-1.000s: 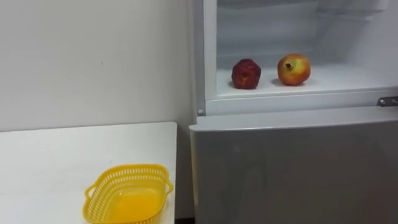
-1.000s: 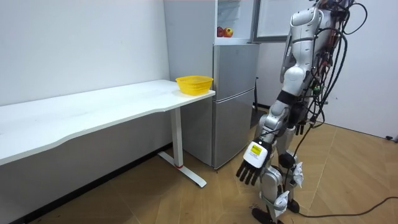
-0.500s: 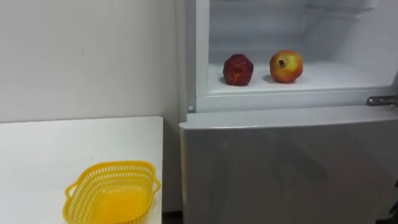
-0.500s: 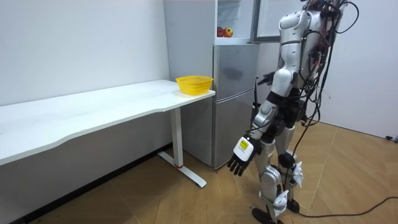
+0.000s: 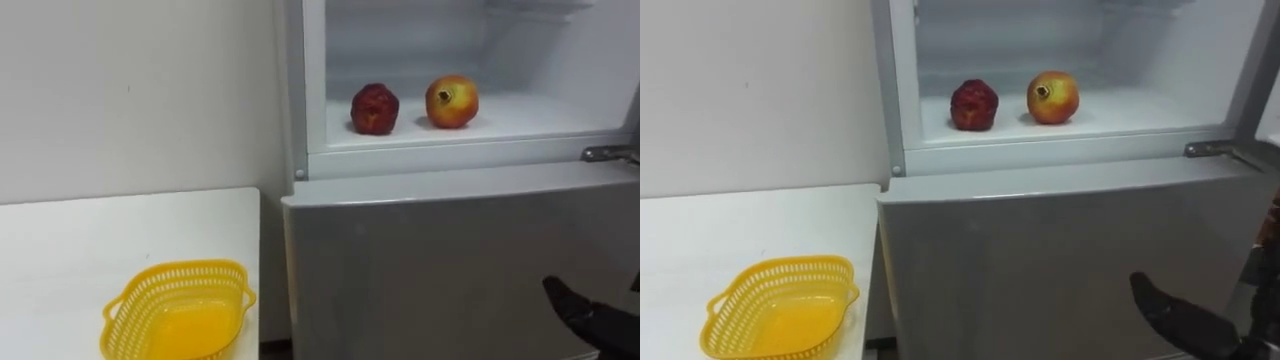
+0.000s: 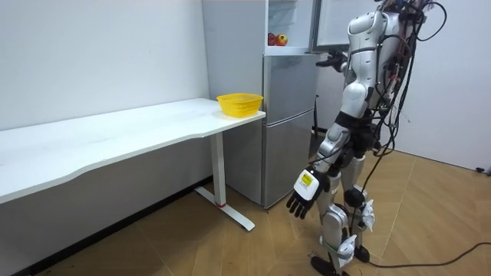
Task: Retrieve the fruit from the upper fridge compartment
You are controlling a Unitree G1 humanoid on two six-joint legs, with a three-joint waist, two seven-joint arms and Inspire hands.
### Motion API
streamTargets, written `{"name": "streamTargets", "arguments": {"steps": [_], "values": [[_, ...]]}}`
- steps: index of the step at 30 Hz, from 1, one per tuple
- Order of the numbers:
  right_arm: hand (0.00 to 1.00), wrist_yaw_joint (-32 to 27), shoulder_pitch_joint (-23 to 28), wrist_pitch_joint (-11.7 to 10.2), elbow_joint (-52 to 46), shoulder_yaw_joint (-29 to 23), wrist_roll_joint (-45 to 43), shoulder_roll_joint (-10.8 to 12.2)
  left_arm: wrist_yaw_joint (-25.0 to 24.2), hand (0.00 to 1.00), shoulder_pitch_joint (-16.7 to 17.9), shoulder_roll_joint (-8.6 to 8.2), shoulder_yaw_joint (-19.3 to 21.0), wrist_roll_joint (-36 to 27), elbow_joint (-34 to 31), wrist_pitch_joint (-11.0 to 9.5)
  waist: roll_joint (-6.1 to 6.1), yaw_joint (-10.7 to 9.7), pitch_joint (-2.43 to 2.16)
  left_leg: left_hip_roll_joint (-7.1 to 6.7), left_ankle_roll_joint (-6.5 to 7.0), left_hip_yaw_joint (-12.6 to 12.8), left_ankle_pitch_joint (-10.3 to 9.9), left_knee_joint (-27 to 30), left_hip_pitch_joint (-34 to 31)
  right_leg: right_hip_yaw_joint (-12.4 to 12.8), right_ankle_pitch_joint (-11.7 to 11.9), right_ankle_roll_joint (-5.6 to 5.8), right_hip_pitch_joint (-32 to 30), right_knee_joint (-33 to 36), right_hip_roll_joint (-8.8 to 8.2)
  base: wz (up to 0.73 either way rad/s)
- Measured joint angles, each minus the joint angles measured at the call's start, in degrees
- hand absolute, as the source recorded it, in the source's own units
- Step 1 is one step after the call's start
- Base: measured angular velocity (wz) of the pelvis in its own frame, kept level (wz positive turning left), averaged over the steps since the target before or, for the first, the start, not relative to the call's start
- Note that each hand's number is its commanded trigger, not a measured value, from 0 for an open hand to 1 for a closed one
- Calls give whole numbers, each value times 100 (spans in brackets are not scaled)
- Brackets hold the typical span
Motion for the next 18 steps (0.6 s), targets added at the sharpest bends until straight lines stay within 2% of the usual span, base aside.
{"name": "streamTargets", "arguments": {"steps": [1, 4, 7, 12, 15, 18], "values": [[0, -2, -84, -65, -82, -1, -33, -54, -25, 0, -2, 1, 1, 0, -2, -12, -17, -5, -2, 37, -4, -1, 0, -2, -20, 2, 8, -8, -17, 2, 5, 0], [0, 0, -200, -128, -307, 1, -55, -200, -116, 0, -7, 4, 0, 0, 9, -29, -56, 37, -20, 31, -10, -22, 3, 4, -68, 9, 37, -9, -28, -7, 16, 0], [0, -3, -417, -152, -538, 13, -99, -212, -130, 0, -73, 46, 2, 2, 123, -96, -84, 126, -16, 25, -21, -20, 10, 1, -88, 3, 54, -13, -41, -2, 32, 0], [0, 45, -832, -314, -540, 139, -476, -242, -172, 0, -176, 68, -1, 3, 243, -130, -107, 229, -13, 33, -33, -39, 17, 10, -112, -25, 57, -18, -73, -11, 37, 1], [0, 106, -916, -314, -540, 217, -482, -278, -235, 0, -211, 71, -62, -1, 281, -122, -110, 254, -15, 20, -32, -105, 17, 35, -166, -141, 57, -18, -73, -24, 17, 11], [0, 181, -1140, -309, -539, 226, -498, -289, -355, 0, -233, 79, -113, 1, 287, -116, -131, 282, 14, 10, -32, -169, 19, 55, -192, -214, 57, -18, -78, -27, 5, 9]]}}
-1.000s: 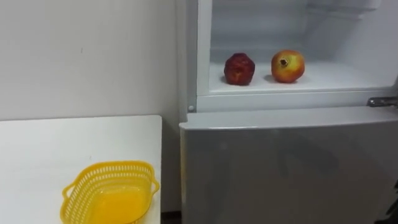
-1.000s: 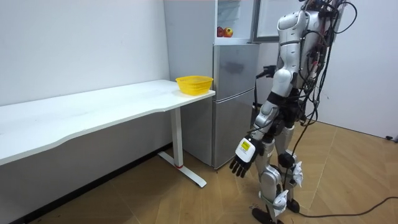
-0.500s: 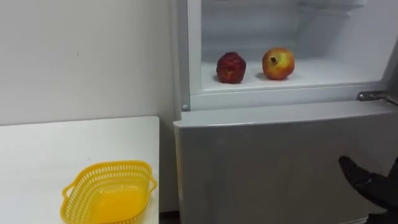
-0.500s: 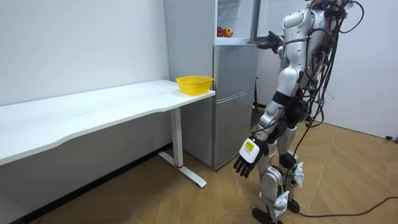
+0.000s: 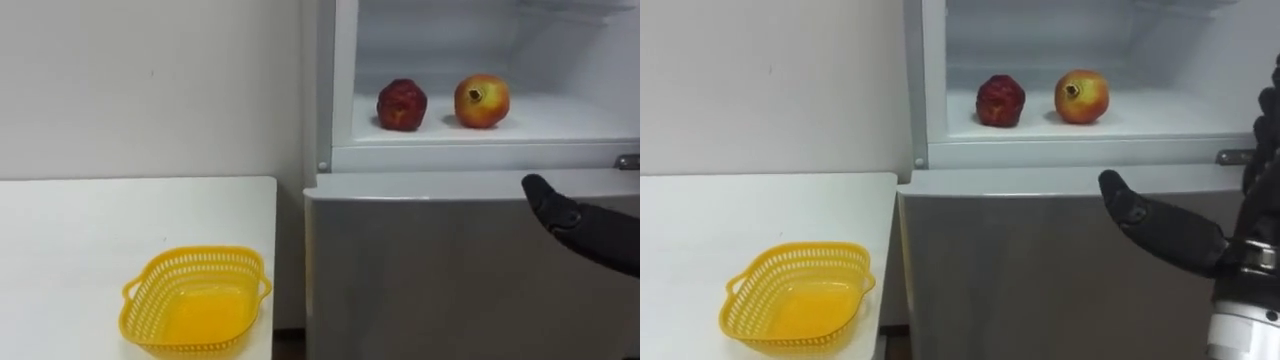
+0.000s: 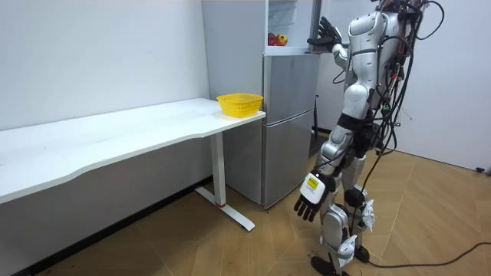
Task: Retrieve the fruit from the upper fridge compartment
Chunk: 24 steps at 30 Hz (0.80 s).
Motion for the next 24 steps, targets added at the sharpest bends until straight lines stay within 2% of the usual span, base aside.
{"name": "streamTargets", "arguments": {"steps": [1, 4, 7, 12, 14, 16, 18, 21, 24], "values": [[0, 62, -132, 0, 1, 8, -13, -17, -32, 0, -2, 0, -2, 1, 9, 0, -11, 1, 19, 2, 0, -5, 0, 8, -7, -6, 0, 0, -1, -5, 1, 4], [0, 205, -312, -4, 4, 54, -21, -140, -107, 0, -16, -3, -9, 5, 48, 0, -39, 12, 26, 5, -1, -25, 0, 35, -33, -48, 0, 0, 3, -6, 0, 6], [0, 319, -379, -4, 13, 144, -21, -154, -144, 0, -24, -3, -12, 63, 43, 3, -65, 43, 30, 5, -5, -23, 2, 57, -54, -112, 0, -1, -3, -5, -6, 2], [0, 410, -496, 17, 193, 229, -4, -270, -252, 0, -174, 35, -5, 224, 35, 10, -114, 165, 25, -8, -7, -136, 4, 120, -121, -273, 5, -7, -4, -1, -24, 8], [0, 442, -564, 117, 199, 305, 1, -360, -252, 0, -183, 80, -7, 227, 23, 20, -145, 195, 11, -9, -14, -170, 8, 126, -131, -294, 6, -8, -4, -1, -23, 9], [0, 509, -826, 234, 202, 397, 8, -458, -282, 0, -192, 130, -2, 309, 23, 69, -151, 236, 8, -9, -16, -184, 10, 141, -139, -335, 7, -10, -2, 5, -27, 3], [0, 553, -1042, 245, 256, 424, 65, -560, -322, 0, -206, 161, -3, 474, 21, 93, -160, 297, 11, -15, -18, -208, 13, 144, -130, -355, 7, -10, 13, 4, -30, 5], [0, 615, -1408, 242, 585, 434, 308, -644, -360, 0, -178, 169, 3, 512, 17, 156, -223, 311, 42, -26, -18, -298, 13, 149, -79, -436, 7, -10, 109, -15, -38, 14], [0, 749, -1696, 271, 1085, 431, 727, -729, -364, 0, -142, 173, 3, 509, -34, 169, -312, 320, 26, -38, -27, -386, 21, 159, -99, -590, 7, -9, 134, -13, -56, 17]]}}
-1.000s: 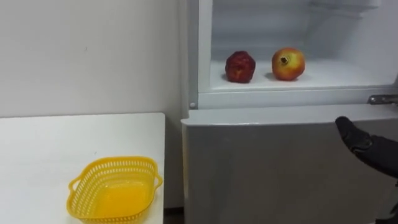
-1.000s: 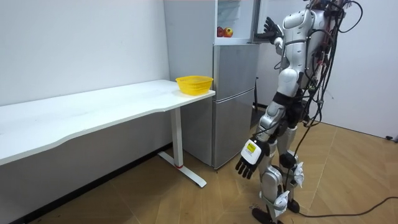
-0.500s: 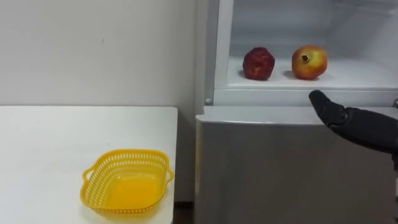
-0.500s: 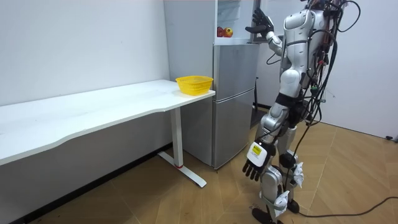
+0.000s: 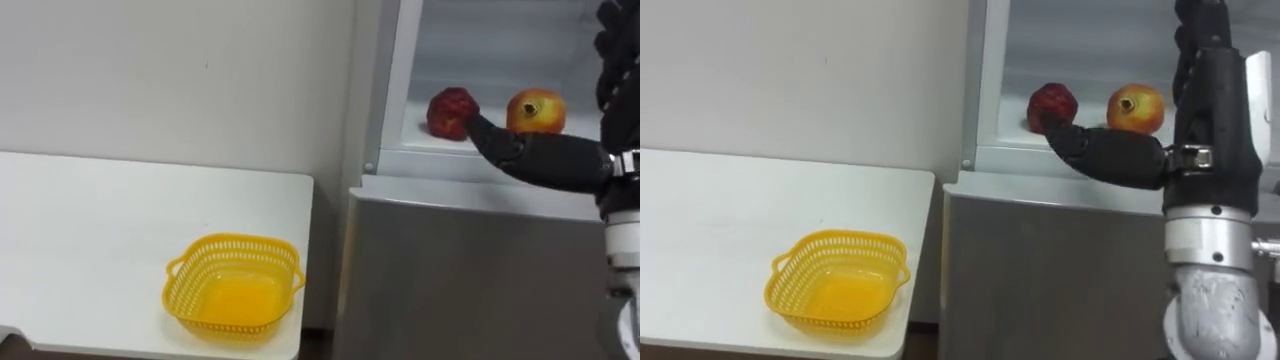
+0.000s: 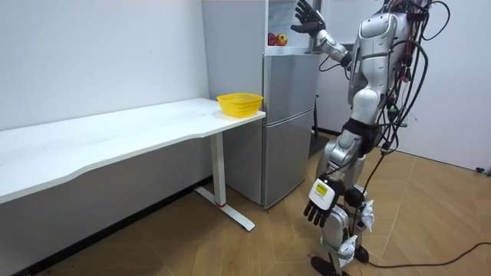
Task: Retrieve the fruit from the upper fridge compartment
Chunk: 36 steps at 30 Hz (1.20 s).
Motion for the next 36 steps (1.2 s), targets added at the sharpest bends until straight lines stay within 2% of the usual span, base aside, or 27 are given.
{"name": "streamTargets", "arguments": {"steps": [7, 14, 17, 22, 28, 36], "values": [[0, 262, -529, 94, 612, -4, 63, -104, -166, 0, -24, 15, 228, 222, -112, 4, -18, 147, -8, -31, 5, -94, 11, 20, -97, -27, 0, 0, -59, 0, -14, 7], [0, 375, -871, 157, 1307, 11, 285, -178, -210, 0, -40, 12, 228, 224, -234, 58, -25, 175, -13, -38, 4, -175, 11, 75, -157, -41, 0, 0, -68, -1, -14, 6], [0, 417, -926, 221, 1594, 12, 411, -370, -201, 0, -28, 21, 228, 224, -414, 112, -29, 174, -16, -42, 4, -272, 11, 121, -251, -152, 0, 0, -102, 3, -27, 16], [0, 421, -931, 358, 1744, 15, 433, -772, -217, 0, 2, 37, 331, 345, -520, 135, -65, 311, -38, -52, -3, -318, 15, 161, -335, -221, 0, 0, -154, 12, -24, 5], [0, 561, -1158, 475, 2209, 17, 616, -968, -226, 0, 177, 58, 343, 617, -802, 244, -134, 313, -51, -49, -10, -383, 21, 172, -327, -314, 0, 0, -114, 13, -33, 6], [0, 592, -1281, 488, 2493, 17, 693, -1040, -227, 0, 332, 69, 344, 621, -960, 343, -164, 313, -35, -48, -9, -390, 30, 188, -333, -314, 0, 0, -110, 13, -38, 0]]}}
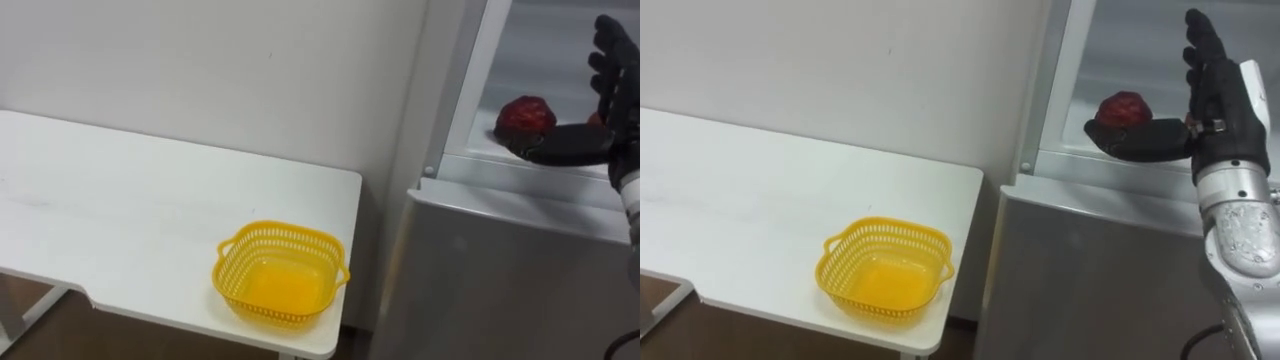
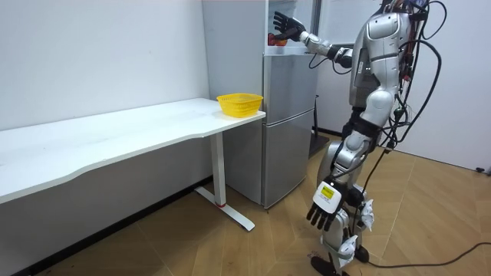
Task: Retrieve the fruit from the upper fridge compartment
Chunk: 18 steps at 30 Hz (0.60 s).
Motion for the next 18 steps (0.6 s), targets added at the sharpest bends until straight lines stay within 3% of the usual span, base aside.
{"name": "streamTargets", "arguments": {"steps": [18], "values": [[0, 290, -335, 174, 555, 226, 74, -10, -184, 0, -97, 98, 23, 85, 25, 123, -92, -22, 19, 3, -4, -2, 5, 9, -24, -19, 0, 0, -24, 1, -10, 0]]}}
